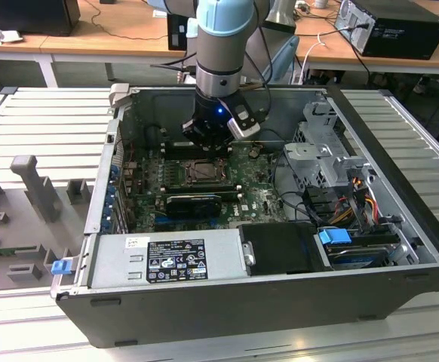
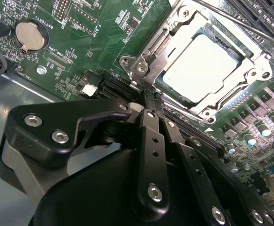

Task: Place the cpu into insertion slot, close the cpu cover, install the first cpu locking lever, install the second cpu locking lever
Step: 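Install the first cpu locking lever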

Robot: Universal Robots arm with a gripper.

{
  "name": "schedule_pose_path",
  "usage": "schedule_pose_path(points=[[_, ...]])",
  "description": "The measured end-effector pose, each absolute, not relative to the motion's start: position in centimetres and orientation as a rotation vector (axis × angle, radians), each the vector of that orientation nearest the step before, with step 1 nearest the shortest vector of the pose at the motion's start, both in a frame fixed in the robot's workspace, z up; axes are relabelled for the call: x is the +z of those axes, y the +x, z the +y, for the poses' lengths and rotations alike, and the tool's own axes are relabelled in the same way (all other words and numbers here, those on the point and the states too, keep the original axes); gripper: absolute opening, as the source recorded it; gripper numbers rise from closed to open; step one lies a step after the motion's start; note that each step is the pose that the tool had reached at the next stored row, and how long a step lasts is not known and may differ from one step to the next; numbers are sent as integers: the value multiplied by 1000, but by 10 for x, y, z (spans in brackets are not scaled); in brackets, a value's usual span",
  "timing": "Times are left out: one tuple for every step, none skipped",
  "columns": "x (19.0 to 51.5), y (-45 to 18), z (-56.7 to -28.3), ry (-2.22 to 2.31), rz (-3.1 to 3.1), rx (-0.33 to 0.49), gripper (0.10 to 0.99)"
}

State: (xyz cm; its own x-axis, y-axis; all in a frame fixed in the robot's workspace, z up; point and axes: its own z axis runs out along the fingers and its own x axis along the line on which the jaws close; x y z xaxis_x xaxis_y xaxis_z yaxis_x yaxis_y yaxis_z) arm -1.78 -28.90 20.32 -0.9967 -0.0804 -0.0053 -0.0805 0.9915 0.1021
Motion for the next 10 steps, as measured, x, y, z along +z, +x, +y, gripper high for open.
schedule_pose_path(points=[[203, -18, -289, -127, 3134, 159, 106], [203, -18, -289, -127, 3134, 156, 106], [203, -18, -289, -127, 3135, 154, 106], [203, -18, -289, -127, 3135, 150, 106], [203, -18, -289, -127, 3135, 149, 106], [203, -18, -289, -127, 3135, 148, 106], [203, -18, -289, -127, 3135, 147, 106], [203, -18, -289, -127, 3135, 147, 106], [203, -18, -289, -127, 3135, 146, 106], [204, -18, -289, -127, 3135, 146, 106]])
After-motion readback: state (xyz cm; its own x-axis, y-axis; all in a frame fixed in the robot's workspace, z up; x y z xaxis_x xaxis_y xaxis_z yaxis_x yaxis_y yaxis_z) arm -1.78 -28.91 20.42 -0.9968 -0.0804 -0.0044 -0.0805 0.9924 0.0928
